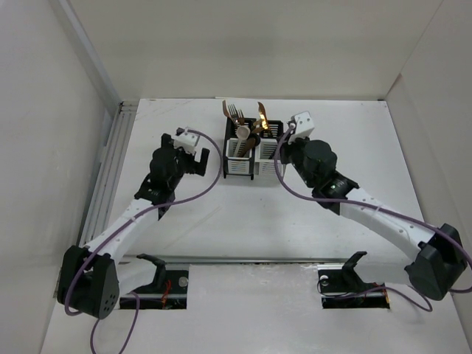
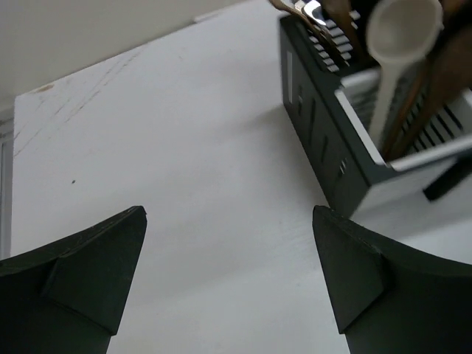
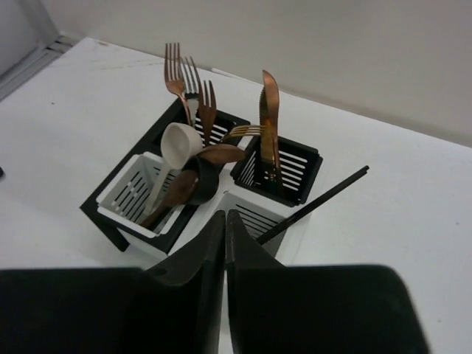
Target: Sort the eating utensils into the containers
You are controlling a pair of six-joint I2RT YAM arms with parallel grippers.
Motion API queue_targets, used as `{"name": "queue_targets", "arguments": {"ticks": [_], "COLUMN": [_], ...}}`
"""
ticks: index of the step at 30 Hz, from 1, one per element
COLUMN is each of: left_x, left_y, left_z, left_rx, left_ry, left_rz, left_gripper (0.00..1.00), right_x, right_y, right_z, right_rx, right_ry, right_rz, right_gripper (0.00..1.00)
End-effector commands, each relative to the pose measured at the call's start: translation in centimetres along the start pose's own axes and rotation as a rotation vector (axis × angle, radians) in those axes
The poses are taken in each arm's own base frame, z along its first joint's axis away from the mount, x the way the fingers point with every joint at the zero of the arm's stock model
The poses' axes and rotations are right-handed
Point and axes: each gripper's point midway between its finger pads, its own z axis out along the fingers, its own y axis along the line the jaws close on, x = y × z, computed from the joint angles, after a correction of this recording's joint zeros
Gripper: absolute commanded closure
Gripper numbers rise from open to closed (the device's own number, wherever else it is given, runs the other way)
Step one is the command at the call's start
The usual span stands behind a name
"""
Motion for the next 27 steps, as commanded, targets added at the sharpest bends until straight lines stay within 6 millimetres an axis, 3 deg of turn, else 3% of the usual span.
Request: {"name": "queue_targets", "arguments": {"ticks": [1,2,3,5,6,7,8,11,14,18,22,24,27], "left_x": [0.1,1.3,4.6,6.8,10.0,12.0,12.3,16.6,18.0,19.1,21.0,21.6,23.1], "left_y": [-3.8,-4.5,-5.6,-6.2,-6.2,-6.5,-6.4,-5.6,-6.7,-8.8,-8.2,-7.5,-7.0], "left_z": [-0.9,-1.4,-3.4,-4.9,-8.1,-9.0,-9.6,-12.7,-14.4,-15.1,-13.7,-12.2,-11.8], "left_rx": [0.322,0.396,0.562,0.707,0.819,0.899,0.932,0.982,0.996,0.967,0.787,0.682,0.633], "left_ry": [0.071,0.118,0.228,0.36,0.544,0.65,0.71,0.95,1.022,1.041,1.04,1.027,1.052], "left_rz": [0.311,0.378,0.51,0.603,0.601,0.612,0.636,0.703,0.679,0.575,0.576,0.578,0.587], "left_gripper": [0.06,0.06,0.05,0.0,0.0,0.0,0.0,0.0,0.0,0.0,0.0,0.09,0.19], "right_x": [-1.5,-1.9,-1.9,-2.0,-2.3,-2.3,-2.1,-1.5,-1.1,-0.5,-0.4,-0.7,-0.9], "right_y": [0.9,0.8,1.1,1.7,1.6,2.1,2.4,3.0,3.2,2.7,1.6,1.2,0.8], "right_z": [-1.5,-1.8,-1.8,-2.2,-2.1,-2.2,-2.0,-1.9,-2.0,-3.2,-4.3,-4.8,-5.4], "right_rx": [-0.08,-0.08,-0.1,-0.139,-0.15,-0.179,-0.192,-0.225,-0.239,-0.238,-0.205,-0.194,-0.183], "right_ry": [-0.019,-0.025,-0.026,-0.027,-0.03,-0.03,-0.018,0.005,0.014,0.014,0.007,-0.008,-0.014], "right_rz": [-0.021,-0.019,-0.028,-0.041,-0.053,-0.053,-0.065,-0.08,-0.082,-0.091,-0.089,-0.086,-0.075], "right_gripper": [0.87,0.73,0.64,0.43,0.39,0.36,0.34,0.31,0.31,0.31,0.31,0.31,0.31]}}
